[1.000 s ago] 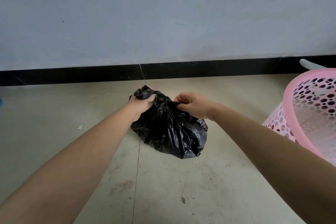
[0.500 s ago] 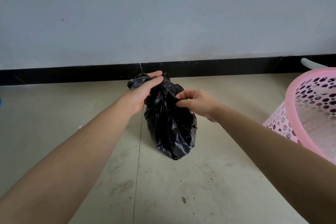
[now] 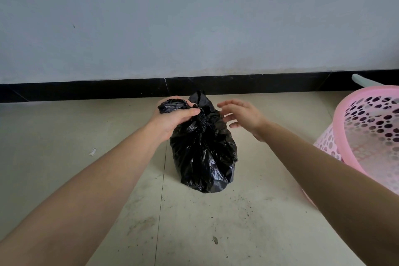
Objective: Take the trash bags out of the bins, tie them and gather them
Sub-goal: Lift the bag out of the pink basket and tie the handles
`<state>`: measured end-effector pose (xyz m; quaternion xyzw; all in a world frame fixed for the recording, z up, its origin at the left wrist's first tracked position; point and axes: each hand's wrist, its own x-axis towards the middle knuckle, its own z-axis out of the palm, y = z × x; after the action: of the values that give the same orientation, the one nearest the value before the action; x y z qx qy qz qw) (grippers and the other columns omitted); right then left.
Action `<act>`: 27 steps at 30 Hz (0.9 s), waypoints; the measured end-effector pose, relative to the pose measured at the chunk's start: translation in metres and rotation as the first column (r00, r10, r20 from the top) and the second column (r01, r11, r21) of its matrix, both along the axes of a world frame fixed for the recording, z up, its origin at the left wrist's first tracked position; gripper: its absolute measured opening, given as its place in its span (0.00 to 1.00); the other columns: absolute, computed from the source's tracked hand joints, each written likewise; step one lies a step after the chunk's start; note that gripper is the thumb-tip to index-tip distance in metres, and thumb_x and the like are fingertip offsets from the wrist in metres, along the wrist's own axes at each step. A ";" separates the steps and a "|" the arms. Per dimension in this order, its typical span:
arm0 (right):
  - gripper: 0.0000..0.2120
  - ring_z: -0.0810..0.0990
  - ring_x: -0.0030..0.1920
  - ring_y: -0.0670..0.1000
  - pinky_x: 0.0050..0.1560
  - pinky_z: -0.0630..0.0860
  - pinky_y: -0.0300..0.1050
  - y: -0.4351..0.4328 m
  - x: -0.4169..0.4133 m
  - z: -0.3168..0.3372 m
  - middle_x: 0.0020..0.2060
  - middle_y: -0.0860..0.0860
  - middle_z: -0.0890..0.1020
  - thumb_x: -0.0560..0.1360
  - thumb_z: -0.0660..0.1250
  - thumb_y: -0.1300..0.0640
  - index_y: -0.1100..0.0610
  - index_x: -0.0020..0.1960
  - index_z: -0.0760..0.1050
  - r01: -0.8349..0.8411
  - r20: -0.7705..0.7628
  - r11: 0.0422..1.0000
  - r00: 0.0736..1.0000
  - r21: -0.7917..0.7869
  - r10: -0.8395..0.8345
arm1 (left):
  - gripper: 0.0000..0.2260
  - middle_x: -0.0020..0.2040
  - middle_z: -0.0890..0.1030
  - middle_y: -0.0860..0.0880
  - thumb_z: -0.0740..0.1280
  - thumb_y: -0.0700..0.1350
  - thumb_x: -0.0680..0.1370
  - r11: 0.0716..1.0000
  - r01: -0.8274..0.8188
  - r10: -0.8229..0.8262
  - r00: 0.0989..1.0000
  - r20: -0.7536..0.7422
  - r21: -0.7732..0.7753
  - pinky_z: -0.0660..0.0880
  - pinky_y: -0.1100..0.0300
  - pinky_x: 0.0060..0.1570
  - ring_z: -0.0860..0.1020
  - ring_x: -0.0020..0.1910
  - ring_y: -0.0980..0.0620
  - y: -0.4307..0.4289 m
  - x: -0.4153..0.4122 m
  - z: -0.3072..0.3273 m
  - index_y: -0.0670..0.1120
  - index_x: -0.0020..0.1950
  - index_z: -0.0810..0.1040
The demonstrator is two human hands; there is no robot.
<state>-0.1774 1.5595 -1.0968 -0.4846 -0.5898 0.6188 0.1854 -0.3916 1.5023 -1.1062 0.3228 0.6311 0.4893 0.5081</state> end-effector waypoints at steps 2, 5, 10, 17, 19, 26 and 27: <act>0.13 0.80 0.46 0.46 0.46 0.77 0.41 -0.001 -0.001 0.007 0.48 0.46 0.82 0.80 0.64 0.45 0.50 0.59 0.80 -0.048 -0.010 0.998 0.999 0.038 0.048 | 0.12 0.50 0.86 0.41 0.80 0.34 0.65 1.000 0.003 -0.003 1.000 -0.007 0.022 0.80 0.63 0.44 0.85 0.50 0.47 -0.001 0.004 0.002 0.45 0.42 0.82; 0.12 0.80 0.41 0.39 0.44 0.78 0.36 -0.002 -0.004 0.009 0.42 0.42 0.85 0.76 0.69 0.43 0.48 0.55 0.83 -0.136 0.037 0.979 0.991 0.152 0.132 | 0.11 0.50 0.86 0.41 0.79 0.34 0.66 0.998 0.041 -0.041 0.999 -0.005 0.044 0.81 0.61 0.46 0.85 0.51 0.47 -0.001 0.007 0.009 0.44 0.44 0.82; 0.10 0.79 0.42 0.41 0.46 0.74 0.35 0.002 -0.008 0.010 0.43 0.43 0.82 0.79 0.67 0.48 0.53 0.53 0.81 -0.283 0.313 0.846 0.938 0.451 0.147 | 0.17 0.56 0.85 0.46 0.77 0.45 0.71 0.986 0.155 -0.150 0.985 0.085 -0.063 0.79 0.61 0.54 0.84 0.55 0.50 -0.003 0.004 0.007 0.40 0.58 0.81; 0.13 0.77 0.51 0.54 0.47 0.75 0.51 -0.001 0.016 -0.038 0.51 0.50 0.75 0.83 0.55 0.46 0.53 0.56 0.73 -0.626 0.778 0.604 0.628 0.493 0.015 | 0.13 0.51 0.85 0.40 0.77 0.36 0.71 0.975 -0.101 0.095 0.995 -0.039 -0.200 0.82 0.56 0.51 0.86 0.47 0.47 -0.022 -0.018 -0.027 0.36 0.53 0.82; 0.12 0.76 0.54 0.55 0.51 0.74 0.50 -0.009 0.015 -0.053 0.54 0.51 0.74 0.83 0.56 0.45 0.51 0.58 0.71 -0.533 0.745 0.715 0.666 0.452 0.026 | 0.10 0.50 0.86 0.42 0.76 0.37 0.72 0.958 -0.158 0.134 0.984 -0.116 -0.238 0.82 0.54 0.50 0.86 0.46 0.47 -0.024 -0.014 -0.032 0.38 0.51 0.82; 0.34 0.60 0.75 0.58 0.73 0.61 0.57 -0.046 0.006 -0.087 0.75 0.53 0.59 0.78 0.61 0.37 0.48 0.77 0.53 0.105 0.399 0.969 0.897 0.224 -0.190 | 0.23 0.57 0.79 0.44 0.59 0.67 0.76 0.932 -0.210 0.053 0.885 -0.463 -0.294 0.75 0.47 0.61 0.78 0.56 0.44 -0.049 0.011 -0.066 0.49 0.52 0.76; 0.37 0.61 0.75 0.58 0.74 0.61 0.58 -0.048 0.004 -0.091 0.76 0.54 0.60 0.77 0.61 0.35 0.48 0.78 0.51 0.179 0.365 0.972 0.904 0.152 -0.223 | 0.25 0.61 0.78 0.44 0.55 0.68 0.79 0.931 -0.164 0.005 0.900 -0.436 -0.327 0.72 0.49 0.64 0.77 0.61 0.43 -0.053 0.018 -0.072 0.50 0.57 0.77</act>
<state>-0.1733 1.5111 -1.1881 -0.6419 -0.5959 0.4559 0.1584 -0.3738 1.4492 -1.1784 0.2970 0.8185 0.3063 0.3849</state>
